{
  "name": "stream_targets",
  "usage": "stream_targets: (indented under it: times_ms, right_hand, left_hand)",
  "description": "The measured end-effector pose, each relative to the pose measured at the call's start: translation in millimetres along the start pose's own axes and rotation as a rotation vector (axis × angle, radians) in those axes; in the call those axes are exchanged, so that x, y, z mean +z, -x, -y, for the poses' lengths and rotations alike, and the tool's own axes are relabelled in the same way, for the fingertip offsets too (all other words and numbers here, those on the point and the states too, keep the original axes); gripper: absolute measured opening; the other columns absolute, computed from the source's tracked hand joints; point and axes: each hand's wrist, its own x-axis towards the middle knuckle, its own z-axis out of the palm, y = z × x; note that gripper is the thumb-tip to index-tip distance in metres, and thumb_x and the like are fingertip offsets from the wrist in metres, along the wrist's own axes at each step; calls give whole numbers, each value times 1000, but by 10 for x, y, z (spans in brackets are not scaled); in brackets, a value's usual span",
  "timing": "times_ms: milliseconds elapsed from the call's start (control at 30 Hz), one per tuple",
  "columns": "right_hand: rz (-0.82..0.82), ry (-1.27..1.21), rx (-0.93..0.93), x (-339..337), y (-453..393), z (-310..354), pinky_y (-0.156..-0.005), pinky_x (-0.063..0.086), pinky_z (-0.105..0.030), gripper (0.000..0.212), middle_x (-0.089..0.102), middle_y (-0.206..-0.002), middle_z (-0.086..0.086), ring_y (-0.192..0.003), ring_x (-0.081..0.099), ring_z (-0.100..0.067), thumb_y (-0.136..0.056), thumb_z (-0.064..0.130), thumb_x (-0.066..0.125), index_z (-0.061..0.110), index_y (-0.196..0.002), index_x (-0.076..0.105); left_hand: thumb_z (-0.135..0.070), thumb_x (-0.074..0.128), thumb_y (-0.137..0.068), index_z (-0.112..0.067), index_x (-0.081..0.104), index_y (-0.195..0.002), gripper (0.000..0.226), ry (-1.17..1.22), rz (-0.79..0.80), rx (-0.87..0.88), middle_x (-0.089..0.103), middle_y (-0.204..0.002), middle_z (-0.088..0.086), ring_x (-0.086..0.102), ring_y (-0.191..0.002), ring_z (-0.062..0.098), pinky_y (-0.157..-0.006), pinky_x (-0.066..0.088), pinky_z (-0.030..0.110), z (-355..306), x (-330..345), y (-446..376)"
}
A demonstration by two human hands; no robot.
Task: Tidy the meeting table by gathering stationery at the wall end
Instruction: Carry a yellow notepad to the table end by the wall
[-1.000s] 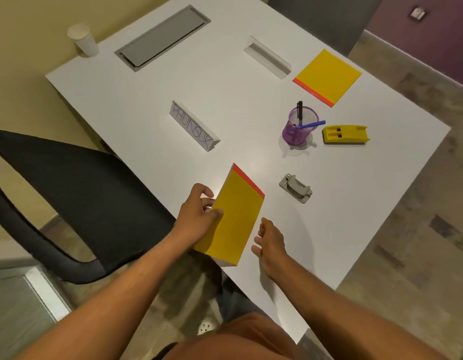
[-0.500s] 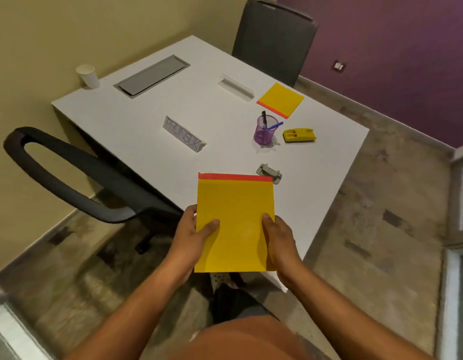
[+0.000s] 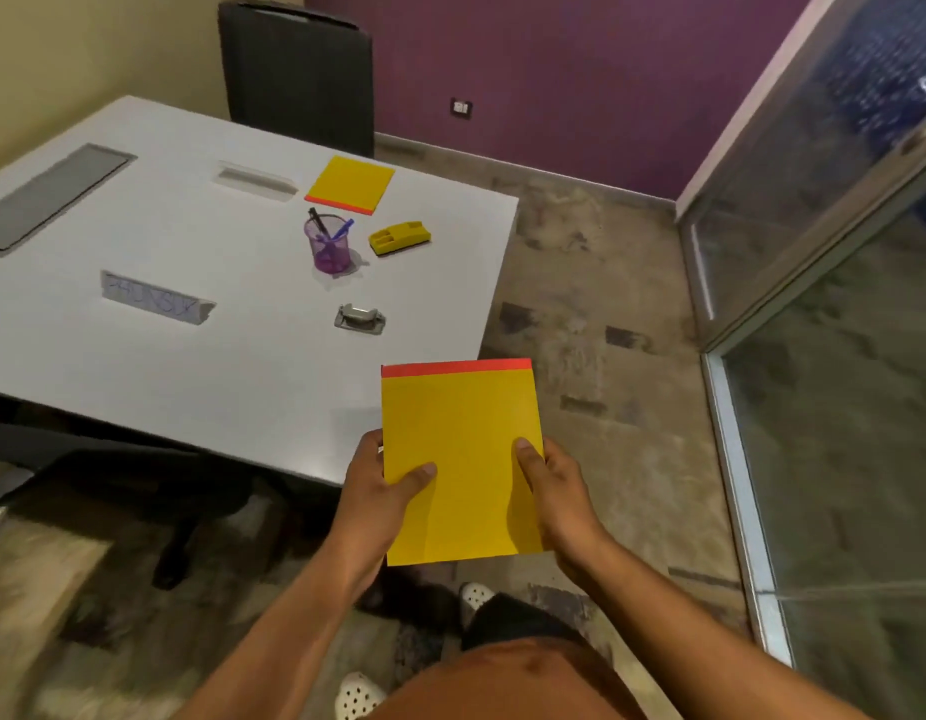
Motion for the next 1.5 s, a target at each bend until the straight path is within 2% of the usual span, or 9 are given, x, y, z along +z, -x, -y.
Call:
stream_targets:
  times_ms: [167,333,433,667,867,967,1167,1333,1500]
  right_hand:
    - [-139,-143,41,-827,-166,-160,-75,59,-21,24,76,-114,-9,-94,75,-15,-111,17,47,8,-121,67]
    - [-267,-253,98,-1799,-495,-364,-95,57,-45,25,75,-120,-15,-109,71,-31,-111,15,46,2,-122,65]
    - [-316,-252,105,-2427,-719,-393,-97,54,-42,25,75,-119,-13,-109,71,-27,-111,15,46,3,-124,64]
    - [-350,-215,82,-3417,-1368,-166,-94,51,-40,20,75,-109,-8,-102,67,-23,-111,21,49,14,-107,67]
    - [-326,-174,78,-3814,-2182,104,-92,43,-32,26,63,-100,6,-98,57,-12,-107,40,51,16,-104,59]
    - [-311,-165,72,-3940,-2679,275,-80,46,-26,22,66,-85,12,-78,59,-4,-111,27,49,18,-98,64]
    - [-355,-162,78,-4167,-3971,862,-69,40,-34,29,54,-80,-13,-74,47,-22,-110,18,51,-5,-92,56]
    - [-349,-110,87,-4278,-5008,1562,-56,30,-27,39,37,-52,13,-51,33,-5,-109,15,52,18,-72,43]
    - [-291,-98,81,-4284,-5850,2162,-53,36,-24,29,43,-66,-14,-54,41,-21,-111,20,50,10,-85,57]
  left_hand:
    - [-23,75,-96,-27,49,-137,48,-177,111,39,65,-131,-2,67,-114,23,-97,57,51,-49,882,-280]
    - [-20,76,-94,-29,53,-128,41,-276,211,12,67,-124,-6,67,-111,21,-91,56,43,9,2001,-651]
    - [-22,77,-94,-32,58,-122,35,-292,226,-37,71,-122,0,71,-110,28,-92,60,55,39,2683,-847]
    - [-26,71,-99,-19,60,-113,20,-288,153,-49,73,-113,7,72,-102,33,-90,60,61,-195,3886,-1363]
    - [-28,67,-102,-19,61,-111,15,-277,161,-46,73,-113,8,71,-103,34,-91,59,59,-545,4369,-2040]
    - [-27,65,-103,-9,62,-111,20,-220,147,-48,73,-107,9,71,-98,33,-81,58,50,-698,4565,-2515]
    - [-24,59,-106,-6,71,-105,22,-96,190,-61,76,-99,9,72,-90,28,-76,58,40,-1220,4893,-3772]
    - [-27,57,-106,-15,75,-110,21,-103,258,-34,80,-107,5,77,-96,27,-79,61,41,-1852,5110,-4759]
    - [-27,56,-107,-18,75,-113,22,-168,280,23,81,-106,3,78,-95,25,-77,61,39,-2446,5202,-5668]
